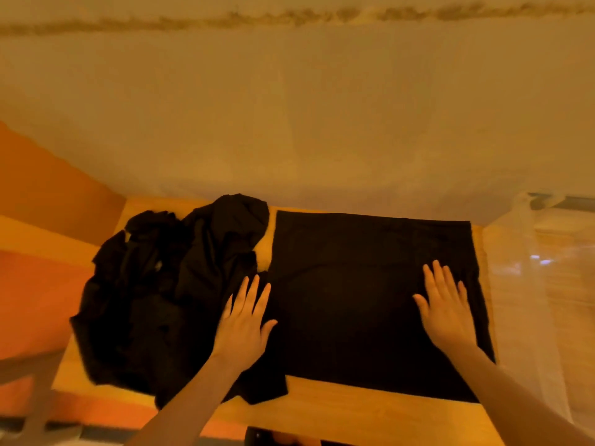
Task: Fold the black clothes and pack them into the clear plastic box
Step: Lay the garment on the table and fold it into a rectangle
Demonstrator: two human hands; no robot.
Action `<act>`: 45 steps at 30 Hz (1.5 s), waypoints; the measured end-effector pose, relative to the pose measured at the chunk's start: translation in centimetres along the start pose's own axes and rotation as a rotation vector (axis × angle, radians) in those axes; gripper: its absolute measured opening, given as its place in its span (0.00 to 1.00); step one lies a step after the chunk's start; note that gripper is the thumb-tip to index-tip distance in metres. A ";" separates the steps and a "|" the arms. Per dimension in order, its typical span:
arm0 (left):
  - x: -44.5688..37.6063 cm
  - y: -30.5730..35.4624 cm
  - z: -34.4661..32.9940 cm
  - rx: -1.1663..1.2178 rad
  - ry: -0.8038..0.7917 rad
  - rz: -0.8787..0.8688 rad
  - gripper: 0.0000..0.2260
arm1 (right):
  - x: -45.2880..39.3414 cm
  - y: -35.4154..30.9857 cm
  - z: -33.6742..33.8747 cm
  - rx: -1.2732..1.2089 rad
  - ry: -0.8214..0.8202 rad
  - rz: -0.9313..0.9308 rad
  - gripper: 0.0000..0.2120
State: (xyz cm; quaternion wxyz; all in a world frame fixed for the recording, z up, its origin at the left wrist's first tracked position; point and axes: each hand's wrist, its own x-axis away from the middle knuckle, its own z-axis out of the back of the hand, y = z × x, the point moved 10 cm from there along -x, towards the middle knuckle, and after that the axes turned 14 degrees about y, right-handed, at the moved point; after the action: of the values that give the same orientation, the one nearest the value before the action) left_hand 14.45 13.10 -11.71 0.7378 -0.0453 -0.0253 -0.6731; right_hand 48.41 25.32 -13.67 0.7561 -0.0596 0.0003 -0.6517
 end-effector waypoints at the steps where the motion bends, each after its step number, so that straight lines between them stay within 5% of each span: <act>1: 0.3 -0.8 -0.3 0.007 -0.006 -0.006 0.29 | 0.1 -0.4 0.1 0.005 -0.003 -0.008 0.32; 10: 1.1 -5.5 -0.8 0.029 0.018 -0.107 0.30 | 3.1 -15.4 -0.5 -0.056 -0.019 0.292 0.34; 18: 1.3 -7.9 -0.4 0.035 0.058 -0.128 0.29 | 4.1 -12.1 -1.7 -0.002 -0.034 0.215 0.33; 21: 0.6 -3.7 2.4 0.171 0.167 -0.155 0.27 | 2.7 -11.0 0.4 -0.111 0.080 0.175 0.32; 23: 0.6 0.8 3.7 0.311 0.213 -0.206 0.26 | 1.6 -7.9 2.4 -0.203 0.157 -0.007 0.27; 25: 1.5 2.7 3.4 0.486 0.194 -0.044 0.26 | 2.2 -3.7 3.5 -0.244 0.200 -0.207 0.27; 28: 4.0 1.4 0.6 0.670 0.069 0.421 0.29 | 5.4 0.2 2.7 -0.249 0.163 -0.319 0.28; 32: 5.5 1.7 -0.7 0.711 0.036 0.567 0.30 | 9.6 2.0 0.2 -0.189 0.078 -0.274 0.29; 35: 6.0 0.9 -1.7 0.936 0.045 0.847 0.26 | 10.9 3.3 0.6 -0.198 0.130 -0.343 0.30; 40: 7.0 2.2 -1.4 0.966 0.004 0.841 0.02 | 14.2 5.1 -0.1 -0.251 0.097 -0.454 0.31; 45: 7.1 3.6 -1.9 1.481 -0.181 0.865 0.09 | 15.9 6.4 0.8 -0.417 0.209 -0.540 0.27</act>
State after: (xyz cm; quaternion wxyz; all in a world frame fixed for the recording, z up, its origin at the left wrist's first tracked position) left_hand 18.66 6.19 -13.03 0.7639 0.3882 -0.4971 -0.1367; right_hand 57.16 10.67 -12.22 0.5242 -0.1436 0.1948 -0.8165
